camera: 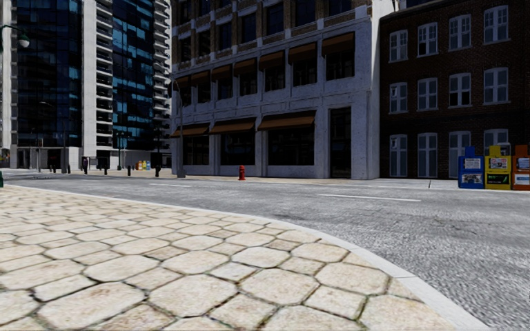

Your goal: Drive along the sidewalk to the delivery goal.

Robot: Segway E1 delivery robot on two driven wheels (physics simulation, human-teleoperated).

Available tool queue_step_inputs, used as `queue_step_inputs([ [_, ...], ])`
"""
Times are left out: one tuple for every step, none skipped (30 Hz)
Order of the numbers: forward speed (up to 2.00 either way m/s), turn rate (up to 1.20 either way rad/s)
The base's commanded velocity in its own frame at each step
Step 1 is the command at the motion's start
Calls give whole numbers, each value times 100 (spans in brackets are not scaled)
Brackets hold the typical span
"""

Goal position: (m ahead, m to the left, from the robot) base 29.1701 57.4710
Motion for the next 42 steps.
queue_step_inputs([
  [0, 0],
  [0, 0],
  [0, 0],
  [0, 0],
  [0, 0],
  [0, 0],
  [0, 0],
  [0, 0],
  [0, 0],
  [0, 0],
  [0, 2],
  [0, 11],
  [0, 18],
  [0, 18],
  [0, 23],
  [12, 25],
  [35, 26],
  [56, 32],
  [56, 32],
  [76, 36],
  [90, 39],
  [99, 42],
  [109, 43],
  [109, 43],
  [121, 43],
  [126, 43],
  [132, 43],
  [135, 43],
  [135, 43],
  [136, 43],
  [136, 43],
  [136, 43],
  [136, 43],
  [136, 43],
  [138, 43],
  [144, 43],
  [147, 43],
  [148, 43],
  [148, 43],
  [149, 43],
  [149, 45],
  [149, 46],
])
